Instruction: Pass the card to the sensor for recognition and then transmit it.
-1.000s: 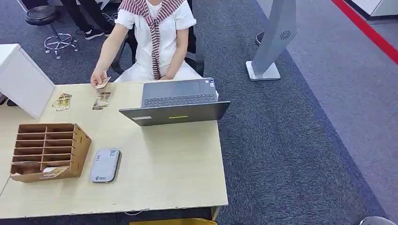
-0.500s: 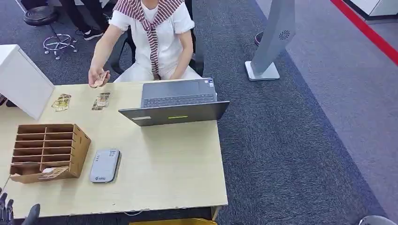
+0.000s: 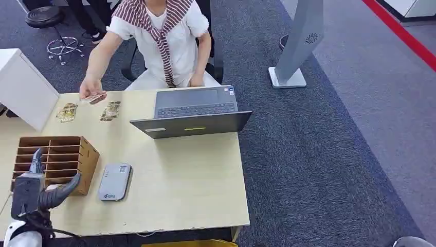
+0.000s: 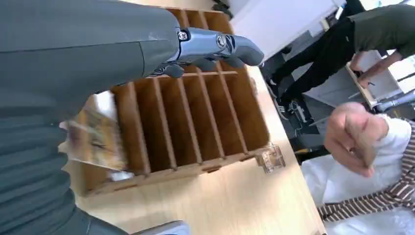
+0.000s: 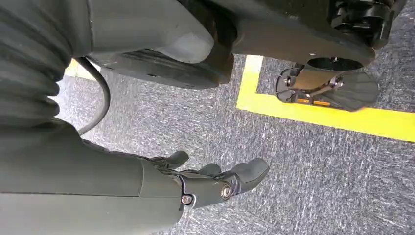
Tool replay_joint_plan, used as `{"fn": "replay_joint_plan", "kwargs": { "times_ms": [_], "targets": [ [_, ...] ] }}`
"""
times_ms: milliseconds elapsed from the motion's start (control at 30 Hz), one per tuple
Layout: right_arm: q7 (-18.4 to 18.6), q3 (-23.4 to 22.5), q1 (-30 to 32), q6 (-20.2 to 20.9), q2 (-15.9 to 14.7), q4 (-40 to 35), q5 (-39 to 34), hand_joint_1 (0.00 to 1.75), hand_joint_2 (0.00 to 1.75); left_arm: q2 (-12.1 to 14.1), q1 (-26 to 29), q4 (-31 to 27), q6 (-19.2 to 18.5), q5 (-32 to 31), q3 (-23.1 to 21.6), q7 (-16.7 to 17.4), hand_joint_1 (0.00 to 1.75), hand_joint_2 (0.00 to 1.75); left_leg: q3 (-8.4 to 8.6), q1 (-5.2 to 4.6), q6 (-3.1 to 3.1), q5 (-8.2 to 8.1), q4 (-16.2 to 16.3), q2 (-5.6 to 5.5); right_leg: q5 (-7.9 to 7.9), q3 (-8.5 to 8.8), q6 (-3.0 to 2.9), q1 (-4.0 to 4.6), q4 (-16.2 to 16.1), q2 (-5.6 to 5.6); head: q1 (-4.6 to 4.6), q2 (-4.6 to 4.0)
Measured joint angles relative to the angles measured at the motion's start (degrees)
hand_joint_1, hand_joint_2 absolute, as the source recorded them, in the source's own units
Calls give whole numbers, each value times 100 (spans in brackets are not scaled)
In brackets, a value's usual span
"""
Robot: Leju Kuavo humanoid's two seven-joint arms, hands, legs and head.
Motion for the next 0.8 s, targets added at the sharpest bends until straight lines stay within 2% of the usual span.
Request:
{"fn": "replay_joint_plan", "kwargs": {
  "times_ms": [433,800],
  "targets": [
    [-66,-2,-10,29,-7,15,212,0,175,498,-863,-48,1411,-1426,-1825,855,0,175,-1,-1,5,4,3,0,7,0,3,0,1,0,-2,0],
    [-120,2,-15,99,-28,22,472,0,175,979,-1681,-44,2139,-2644,-3285,1730,0,175,-2,-1,7,6,6,1,9,0,4,0,1,1,-2,2]
  ]
}}
